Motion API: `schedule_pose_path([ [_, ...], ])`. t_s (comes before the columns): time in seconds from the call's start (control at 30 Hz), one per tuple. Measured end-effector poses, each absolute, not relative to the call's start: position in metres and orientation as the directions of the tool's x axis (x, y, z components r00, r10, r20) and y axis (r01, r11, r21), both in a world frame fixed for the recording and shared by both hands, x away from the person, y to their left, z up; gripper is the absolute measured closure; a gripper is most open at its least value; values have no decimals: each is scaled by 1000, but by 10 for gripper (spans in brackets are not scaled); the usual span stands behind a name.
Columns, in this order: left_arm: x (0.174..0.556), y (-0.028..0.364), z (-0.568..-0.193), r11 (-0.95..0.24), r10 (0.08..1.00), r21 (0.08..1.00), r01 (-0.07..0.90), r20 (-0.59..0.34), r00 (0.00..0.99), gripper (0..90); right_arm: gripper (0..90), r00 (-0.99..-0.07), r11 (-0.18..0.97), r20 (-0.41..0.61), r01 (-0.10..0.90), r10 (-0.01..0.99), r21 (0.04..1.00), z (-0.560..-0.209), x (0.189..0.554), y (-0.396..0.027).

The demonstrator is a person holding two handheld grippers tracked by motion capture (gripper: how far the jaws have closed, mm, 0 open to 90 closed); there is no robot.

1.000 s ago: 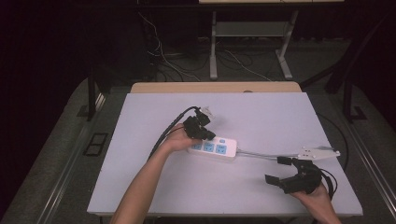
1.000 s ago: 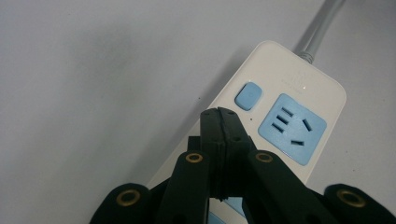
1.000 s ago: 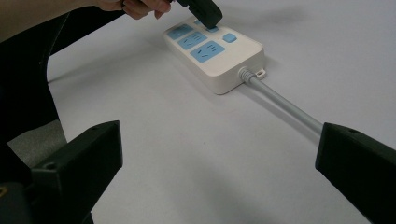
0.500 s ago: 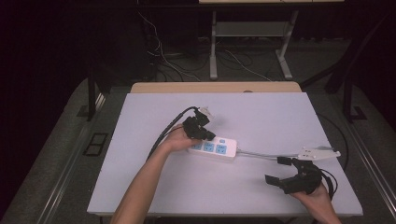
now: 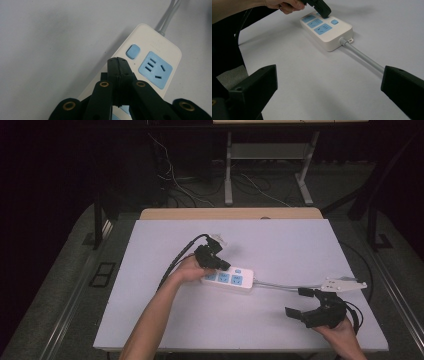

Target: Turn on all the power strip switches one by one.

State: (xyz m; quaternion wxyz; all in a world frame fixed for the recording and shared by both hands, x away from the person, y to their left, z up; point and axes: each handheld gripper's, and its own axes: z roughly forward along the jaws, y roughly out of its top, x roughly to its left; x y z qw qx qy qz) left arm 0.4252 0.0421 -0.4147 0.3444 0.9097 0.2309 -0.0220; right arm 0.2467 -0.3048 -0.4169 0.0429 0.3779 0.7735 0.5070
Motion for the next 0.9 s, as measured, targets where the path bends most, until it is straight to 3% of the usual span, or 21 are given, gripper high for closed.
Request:
schedule_pose_path([
  [0.27, 421, 35, -412, -693, 414, 590, 414, -144, 899, 898, 5, -711, 201, 316, 541, 629, 816, -417, 247, -305],
  [0.9, 418, 32, -411, -684, 412, 603, 410, -144, 900, 893, 5, -706, 197, 319, 545, 633, 815, -418, 248, -307],
])
